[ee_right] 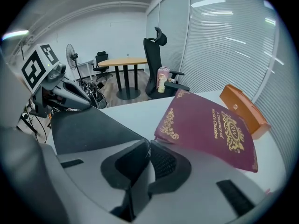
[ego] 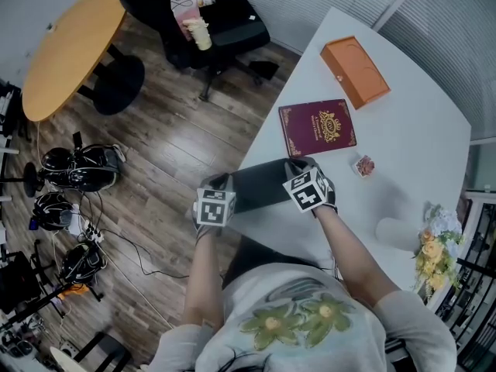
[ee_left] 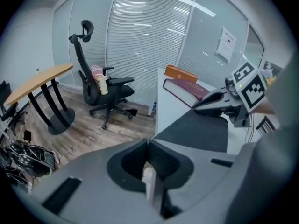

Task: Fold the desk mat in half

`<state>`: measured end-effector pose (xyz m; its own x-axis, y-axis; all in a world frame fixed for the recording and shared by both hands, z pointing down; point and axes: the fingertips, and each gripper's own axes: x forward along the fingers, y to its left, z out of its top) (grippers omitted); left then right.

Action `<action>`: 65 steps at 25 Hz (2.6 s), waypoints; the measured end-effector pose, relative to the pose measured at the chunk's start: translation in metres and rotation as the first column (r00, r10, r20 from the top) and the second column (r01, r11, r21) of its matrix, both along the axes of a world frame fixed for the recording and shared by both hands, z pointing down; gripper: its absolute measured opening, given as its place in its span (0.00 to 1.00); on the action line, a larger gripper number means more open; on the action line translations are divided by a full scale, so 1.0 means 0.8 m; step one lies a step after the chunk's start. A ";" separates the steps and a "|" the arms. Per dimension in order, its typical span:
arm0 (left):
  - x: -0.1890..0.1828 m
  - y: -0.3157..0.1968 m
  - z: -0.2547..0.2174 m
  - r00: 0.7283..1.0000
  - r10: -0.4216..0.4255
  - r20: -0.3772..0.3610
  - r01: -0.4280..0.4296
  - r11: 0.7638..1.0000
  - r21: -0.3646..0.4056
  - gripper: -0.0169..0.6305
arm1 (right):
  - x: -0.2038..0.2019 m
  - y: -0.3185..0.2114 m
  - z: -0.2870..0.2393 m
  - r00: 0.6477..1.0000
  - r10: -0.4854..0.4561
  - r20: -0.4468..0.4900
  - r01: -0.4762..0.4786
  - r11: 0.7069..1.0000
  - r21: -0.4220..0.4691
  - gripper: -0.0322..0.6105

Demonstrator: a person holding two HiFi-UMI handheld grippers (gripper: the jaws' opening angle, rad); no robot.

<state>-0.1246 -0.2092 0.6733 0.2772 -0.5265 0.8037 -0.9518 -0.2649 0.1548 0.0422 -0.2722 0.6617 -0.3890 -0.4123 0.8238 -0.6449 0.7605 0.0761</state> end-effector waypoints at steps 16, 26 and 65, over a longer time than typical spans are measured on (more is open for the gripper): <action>-0.022 0.016 -0.029 0.994 -0.102 -0.046 0.103 0.994 0.031 0.11 | 0.018 0.016 -0.028 0.993 0.111 0.051 -0.108 0.993 -0.046 0.21; -0.014 0.034 -0.083 0.990 -0.117 -0.076 0.126 0.983 0.130 0.11 | 0.011 0.038 -0.083 0.975 0.141 0.173 -0.144 0.990 0.002 0.21; 0.117 0.158 -0.293 0.989 0.109 -0.104 -0.045 0.872 0.487 0.03 | -0.015 0.221 -0.292 0.866 0.046 0.498 -0.193 0.949 0.248 0.08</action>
<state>-0.0310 -0.0829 0.4387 0.4134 -0.8122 0.4115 -0.9067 -0.4086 0.1046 0.0299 -0.0957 0.4283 -0.6375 -0.6652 0.3887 -0.7402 0.6688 -0.0696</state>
